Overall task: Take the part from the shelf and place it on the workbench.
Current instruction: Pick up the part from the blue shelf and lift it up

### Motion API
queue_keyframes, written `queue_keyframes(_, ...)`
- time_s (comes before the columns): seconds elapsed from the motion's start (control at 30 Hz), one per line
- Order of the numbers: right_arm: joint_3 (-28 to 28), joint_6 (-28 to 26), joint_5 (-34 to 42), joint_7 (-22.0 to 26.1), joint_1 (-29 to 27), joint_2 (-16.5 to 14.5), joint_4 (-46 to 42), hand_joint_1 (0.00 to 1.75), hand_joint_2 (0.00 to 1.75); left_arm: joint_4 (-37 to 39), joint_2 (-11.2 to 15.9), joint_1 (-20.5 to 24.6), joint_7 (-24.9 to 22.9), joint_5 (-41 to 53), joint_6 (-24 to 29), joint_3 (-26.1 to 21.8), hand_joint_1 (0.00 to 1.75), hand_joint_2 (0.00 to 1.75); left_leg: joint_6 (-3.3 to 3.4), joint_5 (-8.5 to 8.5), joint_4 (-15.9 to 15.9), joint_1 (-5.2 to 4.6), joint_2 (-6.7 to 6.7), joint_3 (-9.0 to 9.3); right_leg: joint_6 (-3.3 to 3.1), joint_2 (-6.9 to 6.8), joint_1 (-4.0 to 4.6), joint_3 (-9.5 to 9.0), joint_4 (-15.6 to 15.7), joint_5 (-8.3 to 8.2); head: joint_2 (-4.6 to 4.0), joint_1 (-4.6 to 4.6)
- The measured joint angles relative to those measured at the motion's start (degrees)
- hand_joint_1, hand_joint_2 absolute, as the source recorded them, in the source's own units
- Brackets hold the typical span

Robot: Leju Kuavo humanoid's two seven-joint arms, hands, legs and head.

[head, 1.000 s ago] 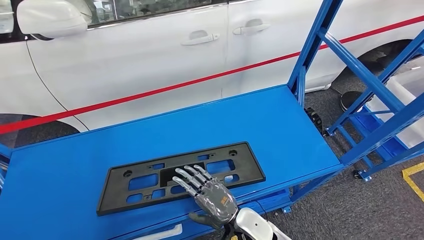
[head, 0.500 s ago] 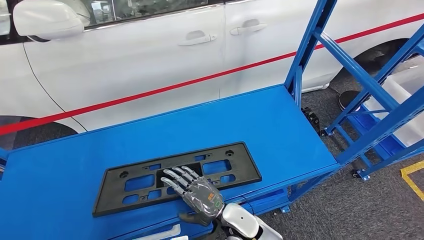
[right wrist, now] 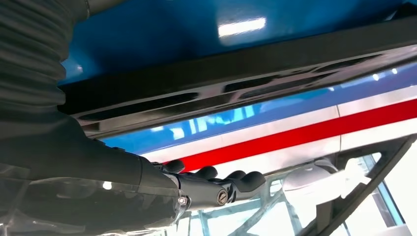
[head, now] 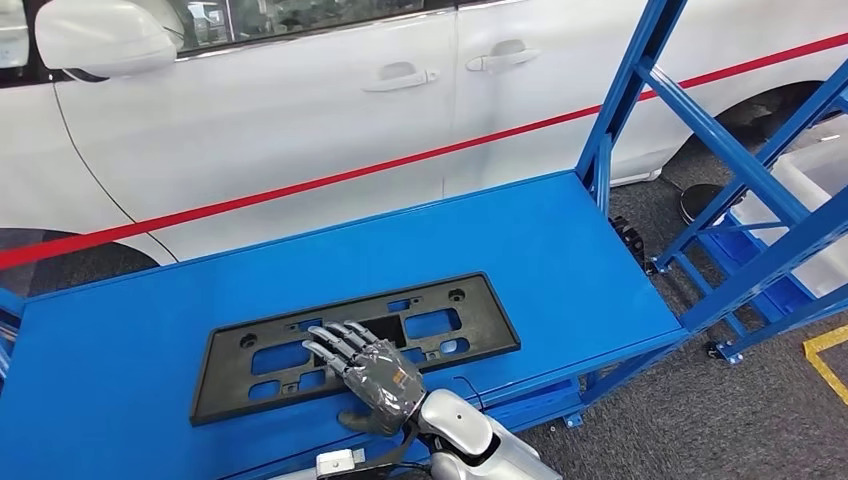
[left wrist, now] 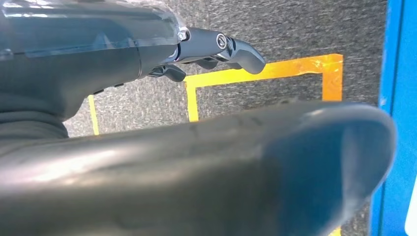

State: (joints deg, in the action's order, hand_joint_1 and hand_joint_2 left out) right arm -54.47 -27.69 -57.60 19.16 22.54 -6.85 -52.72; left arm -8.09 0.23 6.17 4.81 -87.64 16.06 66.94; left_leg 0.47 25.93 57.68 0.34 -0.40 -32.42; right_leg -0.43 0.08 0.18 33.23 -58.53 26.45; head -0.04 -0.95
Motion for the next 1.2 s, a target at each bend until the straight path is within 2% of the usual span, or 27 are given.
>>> queue_keyframes(0.07, -0.2, 0.0, 0.2, 0.0, 0.4, -0.4, 0.7, 0.00, 1.75, 0.0, 0.0, 0.0, 0.0, -0.1, 0.0, 0.0, 0.00, 0.00, -0.66, 0.06, -0.1, -0.01, 0.01, -0.02, -0.33, 0.03, -0.04, -0.07, 0.4, -0.14, -0.01, 0.00)
queue_keyframes(0.13, -0.3, -0.1, 0.5, 0.2, 1.2, -1.3, 1.9, 0.00, 1.75, 0.0, 0.0, 0.0, 0.0, -0.2, 0.1, 0.0, 0.00, 0.00, -1.26, 1.28, 1.4, 0.07, 0.04, -0.60, -0.91, 0.00, -0.35, -0.25, 0.9, -0.46, 0.00, -0.05)
queue_keyframes(0.17, -0.5, 0.0, 0.6, 0.3, 1.9, -2.0, 2.9, 0.00, 1.75, 0.0, 0.0, 0.0, -0.1, -0.3, 0.2, 0.0, 0.00, 0.00, -1.51, 2.74, 3.8, 0.14, 0.06, -1.62, -1.17, -0.04, -0.49, -0.33, 1.1, -0.58, 0.00, -0.09)
queue_keyframes(0.23, -0.9, 0.1, 0.7, 0.6, 3.1, -3.4, 5.2, 0.00, 1.75, 0.0, -0.1, 0.0, -0.2, -0.5, 0.2, 0.1, 0.00, 0.00, -2.01, 6.42, 11.3, 0.32, 0.08, -5.08, -1.47, -0.09, -0.42, -0.31, 1.1, -0.57, 0.00, -0.16)
queue_keyframes(0.27, -1.2, 0.3, 0.7, 0.7, 3.6, -4.1, 6.5, 0.00, 1.75, 0.0, -0.1, 0.0, -0.3, -0.5, 0.2, 0.1, 0.00, 0.00, -2.23, 7.50, 14.6, 0.40, 0.08, -6.67, -1.51, -0.10, -0.39, -0.31, 1.1, -0.54, 0.00, -0.15)
queue_keyframes(0.3, -1.5, 0.7, 0.7, 0.8, 4.1, -4.9, 7.9, 0.00, 1.75, 0.0, -0.2, 0.0, -0.3, -0.5, 0.2, 0.1, 0.00, 0.00, -2.42, 7.53, 16.2, 0.47, 0.09, -7.49, -1.55, -0.09, -0.37, -0.32, 1.0, -0.50, 0.00, -0.15)
queue_keyframes(0.33, -1.9, 1.1, 0.7, 0.8, 4.6, -5.7, 9.3, 0.00, 1.75, 0.0, -0.2, -0.1, -0.3, -0.5, 0.2, 0.2, 0.00, 0.00, -2.54, 6.40, 15.4, 0.55, 0.10, -7.21, -1.55, -0.04, -0.38, -0.35, 0.9, -0.45, 0.00, -0.15)
queue_keyframes(0.37, -2.3, 1.5, 0.6, 0.8, 5.2, -6.6, 10.7, 0.00, 1.75, 0.0, -0.2, 0.0, -0.3, -0.5, 0.1, 0.3, 0.00, 0.00, -2.59, 4.44, 12.5, 0.65, 0.12, -5.90, -1.49, 0.05, -0.39, -0.40, 0.8, -0.36, 0.00, -0.15)
queue_keyframes(0.43, -3.3, 1.7, -0.2, 0.7, 6.6, -8.2, 13.2, 0.00, 1.75, 0.0, -0.3, 0.1, -0.1, -0.6, 0.0, 0.3, 0.00, 0.00, -2.39, 0.94, 4.5, 0.68, 0.23, -2.24, -1.13, 0.22, -0.30, -0.40, 0.5, -0.08, 0.00, -0.15)
queue_keyframes(0.47, -3.9, 1.0, -1.2, 0.1, 7.3, -8.9, 14.4, 0.00, 1.75, 0.0, -0.3, 0.2, 0.0, -0.6, -0.1, 0.4, 0.00, 0.00, -2.11, 0.11, 1.8, 0.61, 0.22, -1.03, -0.88, 0.26, -0.21, -0.31, 0.3, 0.02, 0.00, -0.13)
queue_keyframes(0.5, -4.6, -0.2, -2.7, -0.8, 8.0, -9.5, 15.6, 0.00, 1.75, 0.0, -0.4, 0.3, 0.1, -0.6, -0.2, 0.4, 0.00, 0.00, -1.78, -0.07, 0.5, 0.49, 0.20, -0.48, -0.65, 0.26, -0.11, -0.20, 0.2, 0.08, 0.00, -0.11)
queue_keyframes(0.6, -7.3, -4.9, -7.6, -4.6, 10.0, -10.8, 18.7, 0.00, 1.75, 0.0, -0.5, 0.2, 0.3, -0.7, -0.3, 0.5, 0.00, 0.00, -0.72, -0.24, 0.1, 0.51, 0.10, -0.43, 0.07, 0.25, -0.06, -0.10, 0.0, 0.23, 0.00, -0.07)
queue_keyframes(0.63, -8.2, -6.1, -8.8, -5.6, 10.6, -11.1, 19.6, 0.00, 1.75, 0.0, -0.6, 0.3, 0.3, -0.7, -0.3, 0.5, 0.00, 0.00, -0.34, -0.38, -0.1, 0.63, 0.13, -0.34, 0.35, 0.22, -0.08, 0.23, -0.8, 0.92, 0.00, -0.03)
queue_keyframes(0.7, -9.5, -7.9, -10.2, -6.9, 11.8, -11.7, 21.3, 0.00, 1.75, 0.0, -0.7, 0.3, 0.3, -0.9, -0.3, 0.6, 0.00, 0.00, 0.20, -0.60, -0.4, 0.79, 0.19, -0.26, 0.81, 0.18, -0.24, 2.53, -5.9, 3.92, 0.00, 0.04)
queue_keyframes(0.77, -10.5, -9.0, -10.8, -7.5, 12.4, -12.0, 22.8, 0.00, 1.75, 0.0, -0.7, 0.3, 0.3, -1.0, -0.4, 0.7, 0.00, 0.00, 0.39, -0.61, -0.4, 0.75, 0.19, -0.35, 1.06, 0.15, -0.40, 6.30, -13.4, 7.07, 0.00, 0.08)
queue_keyframes(0.8, -10.8, -9.4, -11.0, -7.9, 12.6, -12.0, 23.3, 0.00, 1.75, 0.0, -0.7, 0.3, 0.3, -1.0, -0.5, 0.7, 0.00, 0.00, 0.43, -0.59, -0.3, 0.73, 0.17, -0.35, 1.11, 0.15, -0.46, 7.53, -15.7, 7.44, 0.00, 0.08)
queue_keyframes(0.83, -11.1, -9.7, -11.1, -8.2, 12.7, -12.1, 23.8, 0.00, 1.75, 0.0, -0.8, 0.3, 0.3, -1.0, -0.6, 0.8, 0.00, 0.00, 0.43, -0.56, -0.3, 0.73, 0.13, -0.31, 1.09, 0.14, -0.50, 7.82, -16.0, 6.78, 0.00, 0.08)
queue_keyframes(0.87, -11.3, -9.9, -11.4, -8.6, 12.9, -12.2, 24.2, 0.00, 1.75, 0.0, -0.8, 0.3, 0.4, -1.0, -0.7, 0.8, 0.00, 0.00, 0.40, -0.51, -0.3, 0.73, 0.09, -0.23, 0.98, 0.14, -0.53, 7.03, -14.1, 5.18, 0.00, 0.09)
queue_keyframes(0.93, -11.7, -10.0, -12.5, -10.0, 13.4, -12.4, 24.9, 0.00, 1.75, 0.0, -1.0, 0.3, 0.5, -1.1, -0.9, 0.8, 0.00, 0.00, 0.17, -0.35, -0.2, 0.67, -0.01, -0.02, 0.56, 0.14, -0.46, 3.44, -6.4, 1.35, 0.00, 0.08)
queue_keyframes(1.0, -12.4, -9.1, -14.3, -12.4, 13.8, -12.7, 25.5, 0.00, 1.75, 0.0, -1.1, 0.3, 0.5, -1.3, -1.0, 0.8, 0.00, 0.00, -0.31, -0.16, -0.1, 0.46, -0.06, 0.02, 0.18, 0.18, -0.24, 0.93, -1.0, -0.42, 0.00, 0.06)
queue_keyframes(1.07, -13.3, -7.3, -16.1, -15.2, 14.2, -13.1, 25.9, 0.00, 1.75, 0.0, -1.1, 0.3, 0.4, -1.5, -1.0, 0.8, 0.00, 0.00, -1.00, -0.11, -0.2, 0.36, -0.03, 0.02, -0.16, 0.28, -0.06, 0.62, 0.0, -0.48, 0.00, 0.04)
queue_keyframes(1.13, -14.1, -5.5, -17.1, -16.9, 14.8, -13.4, 26.0, 0.00, 1.75, 0.0, -1.1, 0.4, 0.3, -1.7, -1.0, 0.8, 0.00, 0.00, -1.68, 0.35, 0.2, 0.47, 0.04, -0.04, -0.78, 0.29, -0.26, 0.41, 0.4, -0.71, 0.00, 0.03)
queue_keyframes(1.2, -14.9, -4.1, -17.6, -17.4, 15.5, -13.7, 26.1, 0.00, 1.75, 0.0, -1.1, 0.4, 0.3, -1.7, -1.0, 0.8, 0.00, 0.00, -2.13, 2.83, 3.9, 0.56, 0.09, -1.52, -1.38, 0.12, -0.50, 0.17, 0.8, -0.92, 0.00, -0.01)
